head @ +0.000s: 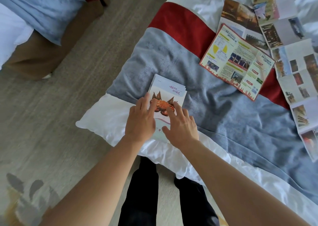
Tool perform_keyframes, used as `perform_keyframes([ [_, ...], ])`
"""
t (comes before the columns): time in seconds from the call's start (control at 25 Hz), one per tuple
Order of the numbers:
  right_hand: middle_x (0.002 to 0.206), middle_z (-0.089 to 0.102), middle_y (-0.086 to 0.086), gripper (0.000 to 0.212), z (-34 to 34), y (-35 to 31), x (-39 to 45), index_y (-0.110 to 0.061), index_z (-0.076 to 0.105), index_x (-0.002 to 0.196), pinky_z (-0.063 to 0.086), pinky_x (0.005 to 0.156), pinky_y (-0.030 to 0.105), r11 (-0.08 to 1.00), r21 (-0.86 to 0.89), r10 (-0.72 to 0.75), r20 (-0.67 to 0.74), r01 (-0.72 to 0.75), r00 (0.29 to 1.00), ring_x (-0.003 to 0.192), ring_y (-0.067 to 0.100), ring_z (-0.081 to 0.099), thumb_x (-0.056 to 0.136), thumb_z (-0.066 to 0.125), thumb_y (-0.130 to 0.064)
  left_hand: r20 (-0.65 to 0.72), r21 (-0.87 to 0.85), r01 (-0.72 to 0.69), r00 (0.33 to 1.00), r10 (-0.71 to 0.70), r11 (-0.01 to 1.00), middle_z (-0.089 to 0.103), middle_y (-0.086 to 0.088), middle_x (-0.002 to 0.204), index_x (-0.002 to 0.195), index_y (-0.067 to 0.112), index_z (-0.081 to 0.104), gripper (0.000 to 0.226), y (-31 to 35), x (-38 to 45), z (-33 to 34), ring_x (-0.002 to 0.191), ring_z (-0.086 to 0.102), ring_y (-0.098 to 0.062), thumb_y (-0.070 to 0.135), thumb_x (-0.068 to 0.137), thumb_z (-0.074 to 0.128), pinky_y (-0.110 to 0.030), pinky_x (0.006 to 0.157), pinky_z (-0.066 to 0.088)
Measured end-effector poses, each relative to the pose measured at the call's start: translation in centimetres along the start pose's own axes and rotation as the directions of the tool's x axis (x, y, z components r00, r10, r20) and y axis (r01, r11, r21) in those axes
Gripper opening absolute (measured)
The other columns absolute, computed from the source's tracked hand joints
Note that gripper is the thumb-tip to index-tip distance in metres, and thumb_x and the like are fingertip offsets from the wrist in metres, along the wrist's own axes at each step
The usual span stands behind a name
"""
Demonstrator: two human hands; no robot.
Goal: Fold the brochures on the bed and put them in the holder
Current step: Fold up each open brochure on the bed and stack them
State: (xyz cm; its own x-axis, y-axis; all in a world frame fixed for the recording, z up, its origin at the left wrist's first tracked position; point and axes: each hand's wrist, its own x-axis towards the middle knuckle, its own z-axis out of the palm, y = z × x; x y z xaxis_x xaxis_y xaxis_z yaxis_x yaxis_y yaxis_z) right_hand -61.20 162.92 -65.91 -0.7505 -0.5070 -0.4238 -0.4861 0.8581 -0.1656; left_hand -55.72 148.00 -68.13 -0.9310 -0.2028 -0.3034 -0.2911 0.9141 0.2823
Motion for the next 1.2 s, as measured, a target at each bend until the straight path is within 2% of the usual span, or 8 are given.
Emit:
perform_keyframes([
  [0.08,0.164,0.017,0.001,0.084,0.3,0.1,0.2,-0.028,0.025,0.154,0.034,0.111,0.044,0.999,0.029,-0.014,-0.007,0.014,1.0,0.148,0.025,0.019,0.086,0.071,-0.044,0.046,0.033,-0.103,0.994,0.102,0.994,0.01,-0.013,0.165,0.152,0.019,0.028,0.078,0.2,0.0,0.3,0.151,0.014,-0.032,0.025,0.084,0.065,-0.044,0.113,0.032],
  [0.2,0.166,0.014,0.002,0.092,1.0,0.2,0.8,-0.028,0.02,0.157,0.029,0.116,0.043,0.999,0.042,-0.009,0.004,0.009,1.0,0.153,0.024,0.009,0.084,0.073,-0.047,0.094,0.061,-0.127,0.988,0.121,0.99,0.004,-0.012,0.166,0.156,0.022,0.019,0.084,0.5,0.6,0.7,0.153,0.002,-0.03,0.028,0.085,0.063,-0.045,0.118,0.024],
  [0.44,0.164,0.018,0.004,0.088,2.3,0.3,1.5,-0.024,0.029,0.153,0.03,0.115,0.044,0.999,0.053,0.003,-0.004,-0.003,1.0,0.151,0.024,0.012,0.082,0.075,-0.048,0.122,0.062,-0.064,0.991,0.056,0.996,0.011,-0.01,0.164,0.153,0.023,0.024,0.089,1.2,1.4,1.1,0.152,0.006,-0.029,0.037,0.081,0.074,-0.046,0.115,0.03],
  [0.6,0.156,0.03,0.005,0.086,1.4,0.5,2.1,-0.021,0.039,0.147,0.034,0.112,0.045,0.999,0.031,-0.023,-0.048,0.025,0.999,0.147,0.025,0.022,0.074,0.079,-0.043,0.116,0.12,-0.043,0.993,0.029,0.992,0.013,-0.011,0.162,0.15,0.021,0.025,0.092,2.2,1.8,0.8,0.15,0.01,-0.032,0.043,0.077,0.075,-0.051,0.115,0.028],
  [0.72,0.16,0.023,0.004,0.092,1.3,1.0,2.2,-0.024,0.03,0.152,0.027,0.116,0.044,0.999,-0.008,-0.047,-0.015,0.046,0.999,0.149,0.024,0.016,0.078,0.076,-0.052,0.15,0.178,-0.088,0.987,0.061,0.98,0.01,-0.011,0.163,0.152,0.024,0.019,0.095,1.5,2.1,0.5,0.152,0.007,-0.03,0.053,0.079,0.073,-0.059,0.113,0.028],
  [0.84,0.162,0.018,0.003,0.092,1.5,0.9,2.3,-0.026,0.025,0.154,0.023,0.118,0.044,1.0,0.011,-0.024,0.025,0.024,0.999,0.15,0.025,0.012,0.081,0.074,-0.053,0.188,0.228,-0.049,0.982,0.005,0.972,0.009,-0.012,0.163,0.152,0.022,0.018,0.095,2.4,2.2,0.3,0.151,0.008,-0.032,0.052,0.081,0.073,-0.06,0.112,0.03],
  [1.04,0.153,0.03,0.003,0.074,-0.8,2.0,3.2,-0.025,0.039,0.143,0.027,0.113,0.042,0.998,0.034,-0.06,0.037,0.059,0.997,0.141,0.025,0.029,0.079,0.074,-0.043,0.197,0.354,0.028,0.975,-0.104,0.935,0.036,-0.013,0.145,0.136,0.016,0.039,0.067,6.0,4.1,-1.9,0.139,0.029,-0.032,0.043,0.083,0.069,-0.063,0.109,0.031],
  [1.2,0.154,0.027,0.006,0.069,-3.7,8.7,2.4,-0.023,0.037,0.145,0.028,0.113,0.039,0.994,0.089,0.06,-0.035,-0.057,0.998,0.144,0.026,0.028,0.085,0.066,-0.037,0.174,0.301,-0.009,0.984,-0.045,0.954,0.044,-0.007,0.131,0.124,0.017,0.049,0.043,10.5,7.3,-3.6,0.123,0.04,-0.028,0.037,0.087,0.058,-0.045,0.097,0.04],
])
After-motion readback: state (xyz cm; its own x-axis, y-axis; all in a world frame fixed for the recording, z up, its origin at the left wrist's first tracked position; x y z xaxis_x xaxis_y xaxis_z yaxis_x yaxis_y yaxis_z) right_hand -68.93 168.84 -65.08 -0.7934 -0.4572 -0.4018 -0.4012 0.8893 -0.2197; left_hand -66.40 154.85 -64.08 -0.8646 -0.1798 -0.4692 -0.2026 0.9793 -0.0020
